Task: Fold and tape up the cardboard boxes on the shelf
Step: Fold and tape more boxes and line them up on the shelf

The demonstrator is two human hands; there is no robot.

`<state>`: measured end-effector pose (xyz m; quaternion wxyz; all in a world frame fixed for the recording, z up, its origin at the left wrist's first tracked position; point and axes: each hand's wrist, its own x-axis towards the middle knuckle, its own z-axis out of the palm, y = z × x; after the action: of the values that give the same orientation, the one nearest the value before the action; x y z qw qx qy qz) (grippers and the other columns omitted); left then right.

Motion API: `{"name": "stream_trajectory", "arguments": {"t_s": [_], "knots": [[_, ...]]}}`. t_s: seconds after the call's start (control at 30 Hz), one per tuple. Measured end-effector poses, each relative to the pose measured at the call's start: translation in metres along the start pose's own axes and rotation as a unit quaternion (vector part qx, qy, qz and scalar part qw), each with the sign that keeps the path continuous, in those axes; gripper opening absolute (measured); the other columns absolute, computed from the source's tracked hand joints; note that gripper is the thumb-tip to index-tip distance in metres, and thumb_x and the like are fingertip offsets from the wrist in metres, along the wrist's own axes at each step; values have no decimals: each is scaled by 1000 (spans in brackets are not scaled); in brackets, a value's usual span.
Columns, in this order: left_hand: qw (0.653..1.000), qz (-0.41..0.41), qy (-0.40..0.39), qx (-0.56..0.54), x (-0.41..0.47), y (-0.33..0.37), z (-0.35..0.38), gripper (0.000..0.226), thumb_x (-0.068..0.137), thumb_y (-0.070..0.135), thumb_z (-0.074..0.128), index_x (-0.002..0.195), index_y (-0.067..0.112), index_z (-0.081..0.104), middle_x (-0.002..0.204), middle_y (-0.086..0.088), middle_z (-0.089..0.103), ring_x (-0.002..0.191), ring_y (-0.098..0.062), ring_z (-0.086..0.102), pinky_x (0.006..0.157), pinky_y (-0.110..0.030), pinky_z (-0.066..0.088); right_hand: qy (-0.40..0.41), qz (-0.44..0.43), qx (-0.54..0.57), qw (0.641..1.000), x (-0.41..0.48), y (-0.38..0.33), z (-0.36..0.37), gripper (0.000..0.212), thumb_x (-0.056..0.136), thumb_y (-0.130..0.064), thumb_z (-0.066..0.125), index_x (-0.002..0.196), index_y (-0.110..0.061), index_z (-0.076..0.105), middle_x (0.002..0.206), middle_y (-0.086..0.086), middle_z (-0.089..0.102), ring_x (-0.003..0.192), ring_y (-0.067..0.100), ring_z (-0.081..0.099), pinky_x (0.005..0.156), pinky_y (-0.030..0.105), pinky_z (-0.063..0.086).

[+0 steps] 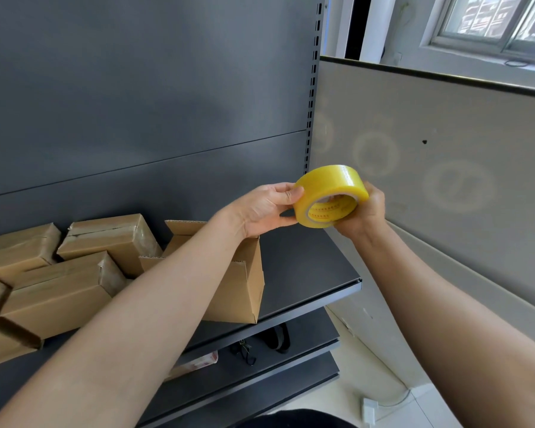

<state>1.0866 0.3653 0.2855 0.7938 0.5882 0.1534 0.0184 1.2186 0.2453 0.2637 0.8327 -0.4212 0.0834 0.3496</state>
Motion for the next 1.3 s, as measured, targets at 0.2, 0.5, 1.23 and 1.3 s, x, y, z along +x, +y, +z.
{"name": "stream_trajectory", "arguments": {"t_s": [0.2,0.5,1.23,1.3], "knots": [[1000,5,9,11,0,-1,1,8,93,23,54,98,19,58,99,0,65,107,-21,57,109,-48,34,-15,103,46,994,-1,0,1,32,92,-31,36,111,-25,61,111,1,59,108,17,55,107,39,37],[999,-14,52,5,1,12,20,7,88,30,52,93,27,54,93,-2,59,86,-20,59,66,-36,54,-62,-37,-70,995,-5,6,6,15,88,-24,45,80,-14,52,86,11,50,81,24,50,77,35,43],[998,5,62,0,-1,6,27,19,87,17,39,68,21,42,84,-5,54,83,-26,54,82,-54,47,48,-15,-47,998,-6,4,10,21,79,-14,48,58,-15,44,59,5,45,52,18,46,58,27,41],[998,3,67,4,-2,6,28,16,85,15,38,70,20,39,84,-5,53,83,-26,54,83,-55,46,50,-13,-51,997,-6,4,9,21,78,-14,48,58,-15,43,59,5,44,53,18,46,59,28,41]]}}
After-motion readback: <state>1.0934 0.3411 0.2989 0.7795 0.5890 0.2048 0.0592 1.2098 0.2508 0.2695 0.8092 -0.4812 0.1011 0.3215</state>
